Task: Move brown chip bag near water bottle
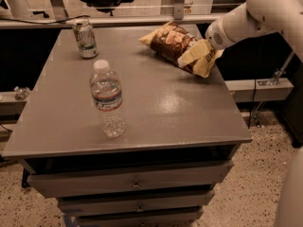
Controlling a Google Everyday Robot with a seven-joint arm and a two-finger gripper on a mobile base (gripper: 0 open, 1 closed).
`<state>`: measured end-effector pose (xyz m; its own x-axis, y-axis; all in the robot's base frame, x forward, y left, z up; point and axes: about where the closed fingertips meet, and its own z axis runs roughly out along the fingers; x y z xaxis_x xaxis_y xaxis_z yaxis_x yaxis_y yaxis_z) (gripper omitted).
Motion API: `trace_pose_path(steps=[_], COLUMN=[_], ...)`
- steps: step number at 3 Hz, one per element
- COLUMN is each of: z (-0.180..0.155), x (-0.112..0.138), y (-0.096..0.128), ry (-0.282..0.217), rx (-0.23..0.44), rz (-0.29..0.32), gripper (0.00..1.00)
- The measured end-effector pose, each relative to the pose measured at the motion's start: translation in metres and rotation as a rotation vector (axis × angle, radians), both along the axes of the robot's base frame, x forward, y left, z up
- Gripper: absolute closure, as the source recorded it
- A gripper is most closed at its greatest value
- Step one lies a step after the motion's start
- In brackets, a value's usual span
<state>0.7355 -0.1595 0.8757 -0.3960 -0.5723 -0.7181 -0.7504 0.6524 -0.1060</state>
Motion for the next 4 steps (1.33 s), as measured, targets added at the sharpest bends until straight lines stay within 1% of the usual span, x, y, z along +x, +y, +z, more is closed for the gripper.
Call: trace_pose_path(steps=[1,2,3,4], z=[0.019,0.020,0.012,0.004], x=[-0.008,-0.015,-0.019,-0.022], y=[0.002,0.002,0.002,0.003], ry=[-0.028,-0.024,-0.008,0.003], rx=[-0.007,-0.018,-0.021,-0.015], rz=[0.008,0.011,0.008,0.005], gripper=[0.00,0.00,0.00,0.17])
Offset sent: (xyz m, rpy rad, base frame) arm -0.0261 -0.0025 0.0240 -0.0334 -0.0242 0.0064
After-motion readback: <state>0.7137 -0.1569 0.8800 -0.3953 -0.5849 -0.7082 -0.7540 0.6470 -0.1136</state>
